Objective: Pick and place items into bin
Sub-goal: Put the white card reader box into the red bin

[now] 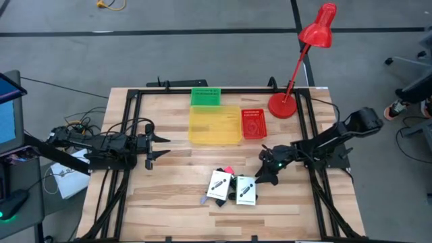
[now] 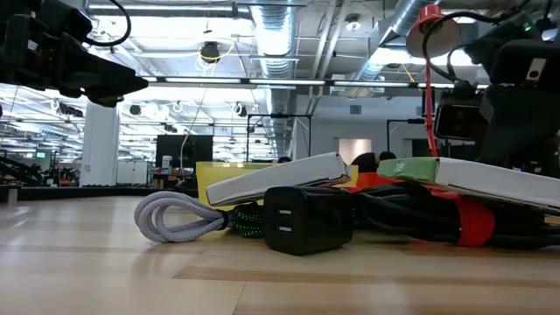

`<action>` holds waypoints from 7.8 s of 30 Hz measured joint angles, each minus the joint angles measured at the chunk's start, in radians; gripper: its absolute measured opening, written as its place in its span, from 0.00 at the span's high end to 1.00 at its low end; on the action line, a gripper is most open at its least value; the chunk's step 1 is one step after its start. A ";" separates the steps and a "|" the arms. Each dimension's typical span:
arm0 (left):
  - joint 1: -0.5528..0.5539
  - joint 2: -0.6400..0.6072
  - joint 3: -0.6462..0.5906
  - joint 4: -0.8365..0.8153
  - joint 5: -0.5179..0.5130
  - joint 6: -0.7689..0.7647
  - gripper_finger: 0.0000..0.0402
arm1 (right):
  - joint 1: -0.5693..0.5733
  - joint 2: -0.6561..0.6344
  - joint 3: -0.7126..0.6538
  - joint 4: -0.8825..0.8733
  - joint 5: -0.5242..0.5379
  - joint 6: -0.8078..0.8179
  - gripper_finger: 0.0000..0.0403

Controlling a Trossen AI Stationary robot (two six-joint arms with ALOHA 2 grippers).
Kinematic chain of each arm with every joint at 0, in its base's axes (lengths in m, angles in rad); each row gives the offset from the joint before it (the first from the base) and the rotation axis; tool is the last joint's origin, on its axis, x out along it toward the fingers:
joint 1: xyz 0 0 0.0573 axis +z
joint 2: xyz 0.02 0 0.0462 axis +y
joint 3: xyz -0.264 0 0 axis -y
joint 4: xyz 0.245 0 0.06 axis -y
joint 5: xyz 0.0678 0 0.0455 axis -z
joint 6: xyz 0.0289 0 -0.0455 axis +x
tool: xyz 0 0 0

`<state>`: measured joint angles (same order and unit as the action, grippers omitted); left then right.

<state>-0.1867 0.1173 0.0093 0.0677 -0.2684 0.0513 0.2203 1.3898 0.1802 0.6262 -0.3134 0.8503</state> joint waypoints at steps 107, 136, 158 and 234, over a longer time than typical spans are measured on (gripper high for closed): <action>0.000 0.000 0.000 0.000 0.000 -0.008 0.54 | -0.053 0.152 0.068 0.080 -0.138 -0.010 0.79; 0.000 0.000 0.000 0.000 0.000 -0.004 0.54 | -0.055 -0.111 0.065 -0.133 -0.096 -0.038 0.88; 0.000 0.000 0.000 0.000 0.000 -0.007 0.54 | -0.030 -0.135 0.066 -0.123 -0.116 -0.037 0.88; 0.000 0.000 0.000 0.000 0.000 0.000 0.54 | -0.727 -0.432 0.553 -1.259 0.240 -1.087 0.89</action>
<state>-0.1867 0.1173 0.0090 0.0677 -0.2684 0.0517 -0.5067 0.9574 0.7337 -0.6328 -0.0738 -0.2368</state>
